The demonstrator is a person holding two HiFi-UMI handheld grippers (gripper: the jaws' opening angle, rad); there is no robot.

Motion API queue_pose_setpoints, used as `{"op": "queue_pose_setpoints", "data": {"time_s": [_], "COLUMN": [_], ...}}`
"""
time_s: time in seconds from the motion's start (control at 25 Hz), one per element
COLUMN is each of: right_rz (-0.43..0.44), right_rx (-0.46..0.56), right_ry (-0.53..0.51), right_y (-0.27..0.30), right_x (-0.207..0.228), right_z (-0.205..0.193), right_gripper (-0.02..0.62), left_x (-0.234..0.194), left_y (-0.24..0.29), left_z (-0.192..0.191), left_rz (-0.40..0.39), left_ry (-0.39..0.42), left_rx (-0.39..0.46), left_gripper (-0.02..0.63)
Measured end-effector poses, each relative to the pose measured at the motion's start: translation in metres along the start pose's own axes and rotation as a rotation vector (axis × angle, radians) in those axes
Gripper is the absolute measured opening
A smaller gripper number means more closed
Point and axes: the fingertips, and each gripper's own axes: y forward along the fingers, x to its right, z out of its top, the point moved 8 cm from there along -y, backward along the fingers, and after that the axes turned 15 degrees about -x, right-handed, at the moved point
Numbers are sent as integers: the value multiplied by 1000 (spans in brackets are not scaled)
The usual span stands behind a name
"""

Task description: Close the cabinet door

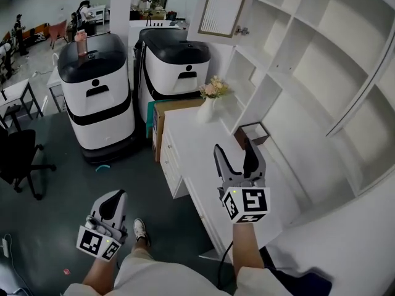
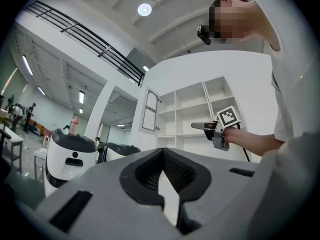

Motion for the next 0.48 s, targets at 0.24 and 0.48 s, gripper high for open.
{"op": "queue_pose_setpoints", "data": {"time_s": [0.24,0.48], "right_rz": [-68,-148], "right_rx": [1,38], "right_ry": [62,91], "right_y": [134,250], "right_x": [10,12], "right_z": [43,84], "right_gripper": [307,307], "left_x": [-105,-201], "left_y": [91,155], "left_z": [31,58], "left_rz": [-47,-85], "left_ry": [-12,-13], "left_rx": [9,37], "left_gripper": [5,5]}}
